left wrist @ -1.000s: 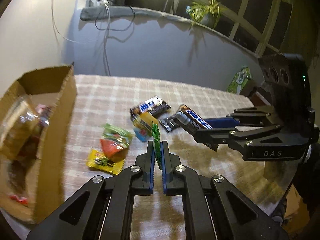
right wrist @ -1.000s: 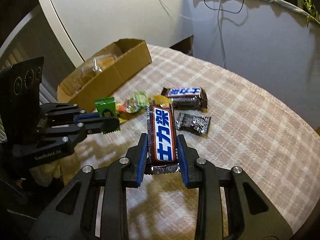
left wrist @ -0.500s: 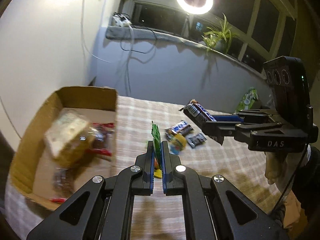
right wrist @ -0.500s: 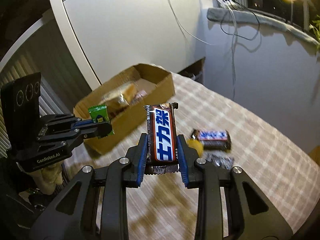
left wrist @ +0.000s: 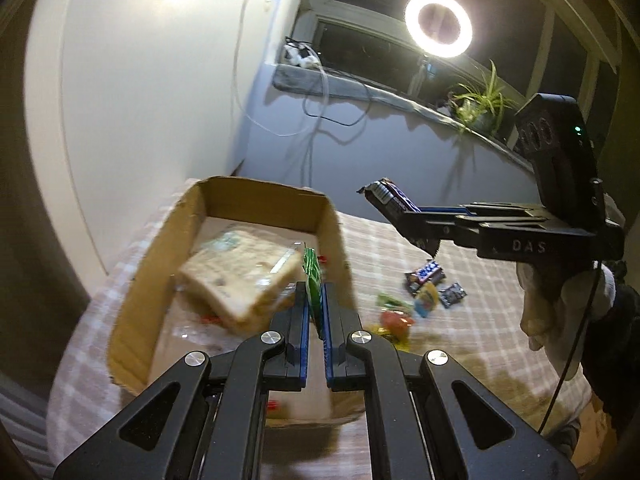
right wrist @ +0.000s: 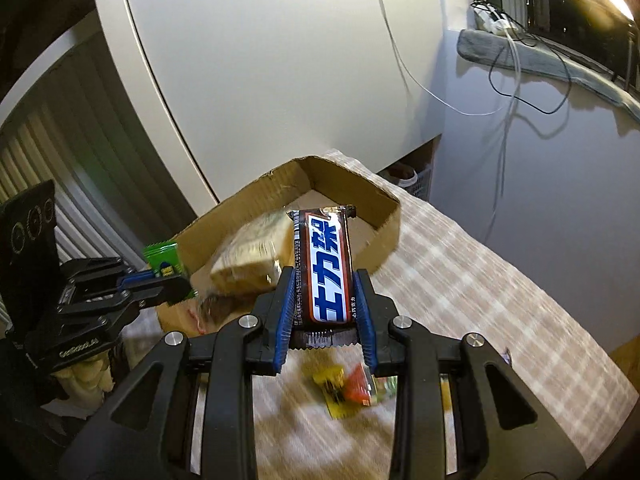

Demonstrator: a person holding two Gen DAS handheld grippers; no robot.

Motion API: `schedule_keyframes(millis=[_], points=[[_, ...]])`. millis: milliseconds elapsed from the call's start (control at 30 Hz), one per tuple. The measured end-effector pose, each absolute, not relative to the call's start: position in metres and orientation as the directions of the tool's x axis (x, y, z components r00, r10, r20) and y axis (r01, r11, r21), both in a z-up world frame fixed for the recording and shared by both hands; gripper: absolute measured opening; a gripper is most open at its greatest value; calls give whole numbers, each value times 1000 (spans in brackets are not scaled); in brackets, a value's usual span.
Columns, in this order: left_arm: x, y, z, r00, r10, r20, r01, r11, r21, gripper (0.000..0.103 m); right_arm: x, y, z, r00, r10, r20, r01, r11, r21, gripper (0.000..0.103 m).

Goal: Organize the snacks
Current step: 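Carry both held candies over the box and open both tools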

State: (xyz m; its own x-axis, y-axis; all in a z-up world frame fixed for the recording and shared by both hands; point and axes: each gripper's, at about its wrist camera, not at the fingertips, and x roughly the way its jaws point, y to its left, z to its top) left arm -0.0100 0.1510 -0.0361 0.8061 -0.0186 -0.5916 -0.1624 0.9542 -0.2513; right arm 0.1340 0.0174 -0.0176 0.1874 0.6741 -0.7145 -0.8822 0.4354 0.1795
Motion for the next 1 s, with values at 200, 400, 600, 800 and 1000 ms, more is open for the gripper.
schedule_keyframes(millis=[200, 400, 600, 800, 1000], points=[[-14, 171, -38, 807, -5, -591, -188, 946, -263, 4, 140, 45, -23, 184, 660, -729, -885, 433, 169, 30], [-12, 185, -38, 809, -5, -587, -189, 944, -269, 4, 148, 69, -29, 179, 646, -742, -887, 432, 162, 30], [-9, 188, -37, 813, -10, -583, -181, 946, -268, 5, 153, 81, -31, 170, 640, -750, -889, 428, 164, 30], [-6, 188, -36, 815, -8, -579, -178, 948, -264, 12, 154, 83, -25, 181, 649, -739, -890, 428, 158, 30], [-6, 188, -34, 817, -1, -577, -184, 947, -263, 31, 154, 78, -18, 215, 656, -724, -885, 444, 139, 71]])
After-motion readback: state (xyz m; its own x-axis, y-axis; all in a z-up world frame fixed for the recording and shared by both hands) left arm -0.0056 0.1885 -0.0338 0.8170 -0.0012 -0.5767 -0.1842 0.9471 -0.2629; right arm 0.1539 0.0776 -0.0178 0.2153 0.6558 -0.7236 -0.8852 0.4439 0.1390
